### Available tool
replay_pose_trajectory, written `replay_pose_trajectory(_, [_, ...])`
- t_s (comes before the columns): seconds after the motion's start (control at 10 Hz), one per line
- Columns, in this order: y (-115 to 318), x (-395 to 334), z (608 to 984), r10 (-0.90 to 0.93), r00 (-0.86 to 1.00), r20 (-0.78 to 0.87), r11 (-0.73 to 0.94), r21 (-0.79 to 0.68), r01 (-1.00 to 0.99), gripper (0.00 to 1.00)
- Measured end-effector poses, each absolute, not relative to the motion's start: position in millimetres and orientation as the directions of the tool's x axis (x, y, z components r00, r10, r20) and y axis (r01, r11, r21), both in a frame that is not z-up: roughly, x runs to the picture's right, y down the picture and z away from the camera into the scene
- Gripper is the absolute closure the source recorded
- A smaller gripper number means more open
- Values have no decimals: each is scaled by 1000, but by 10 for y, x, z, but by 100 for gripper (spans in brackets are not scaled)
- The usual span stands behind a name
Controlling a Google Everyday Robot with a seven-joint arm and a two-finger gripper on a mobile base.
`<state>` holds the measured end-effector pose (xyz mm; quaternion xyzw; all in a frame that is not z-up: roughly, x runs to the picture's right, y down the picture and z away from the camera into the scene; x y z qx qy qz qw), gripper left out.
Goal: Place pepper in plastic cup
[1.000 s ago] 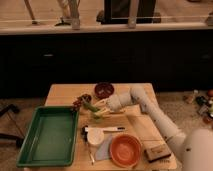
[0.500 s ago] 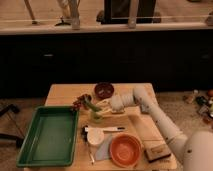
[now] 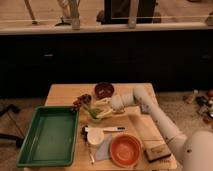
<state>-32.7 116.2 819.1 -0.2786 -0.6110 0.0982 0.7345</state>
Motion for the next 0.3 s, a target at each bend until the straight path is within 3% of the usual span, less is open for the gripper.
replay_pose_trajectory(0.3, [1168,-337,8188,491,234,839,822,-535,197,21])
